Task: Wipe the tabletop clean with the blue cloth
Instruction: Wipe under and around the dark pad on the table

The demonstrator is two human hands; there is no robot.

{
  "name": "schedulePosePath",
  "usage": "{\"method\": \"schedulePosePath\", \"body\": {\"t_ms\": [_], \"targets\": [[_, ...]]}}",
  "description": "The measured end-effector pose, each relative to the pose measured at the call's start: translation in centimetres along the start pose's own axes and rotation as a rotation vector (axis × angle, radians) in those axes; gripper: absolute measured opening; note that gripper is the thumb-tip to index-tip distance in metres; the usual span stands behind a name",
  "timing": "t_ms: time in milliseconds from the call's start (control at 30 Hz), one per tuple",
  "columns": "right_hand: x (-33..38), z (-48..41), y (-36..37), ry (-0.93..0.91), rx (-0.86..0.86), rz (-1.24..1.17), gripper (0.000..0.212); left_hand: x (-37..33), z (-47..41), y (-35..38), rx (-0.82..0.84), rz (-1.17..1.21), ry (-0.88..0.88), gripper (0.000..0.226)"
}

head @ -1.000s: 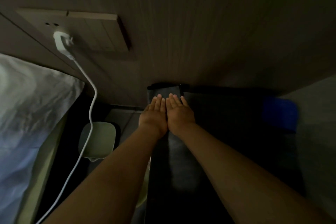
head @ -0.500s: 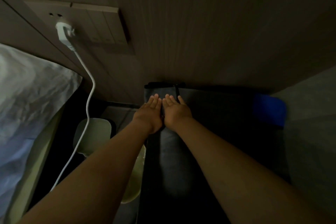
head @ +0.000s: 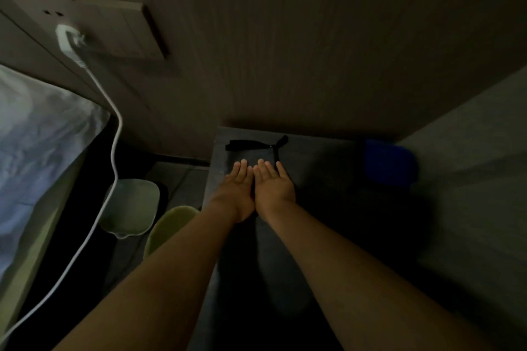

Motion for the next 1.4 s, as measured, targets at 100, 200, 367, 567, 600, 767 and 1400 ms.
{"method": "schedulePosePath", "body": {"t_ms": [100, 200, 367, 567, 600, 767, 1400], "targets": [[-1.9, 0.7, 1.4, -0.001, 0.008, -0.026, 0.072, -2.1, -0.3, 0.8, 0.012, -0.008, 0.003, 0.075], [-3.3, 1.1, 2.3, -0.004, 0.012, -0.079, 0.067, -3.7, -0.4, 1.2, 0.022, -0.059, -0.006, 0.076], [-5.6, 1.9, 4.3, 0.004, 0.014, -0.12, 0.064, -6.6, -0.5, 2.5, 0.011, -0.107, -0.006, 0.077], [-8.7, 3.4, 6.6, 0.054, 0.022, -0.101, 0.066, -10.3, -1.4, 4.0, 0.034, -0.106, 0.037, 0.077], [-9.1, 3.7, 6.9, 0.063, 0.025, -0.105, 0.066, -10.8, -1.5, 4.3, 0.038, -0.107, 0.044, 0.076], [-11.4, 5.0, 8.5, 0.102, -0.002, -0.142, 0.066, -13.5, -2.1, 5.5, 0.057, -0.113, 0.075, 0.078], [-9.5, 9.7, 13.6, 0.052, 0.008, -0.181, 0.077, -14.6, 1.9, 11.0, 0.097, -0.14, 0.062, 0.079]]}}
Point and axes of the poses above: each hand's wrist, its own z-axis away from the middle knuckle, its own y-axis out of the palm, x = y × z, the point moved 7 cm from there along -z, towards the middle knuckle, and after that the axes turned 12 degrees about z, right-handed, at the moved point
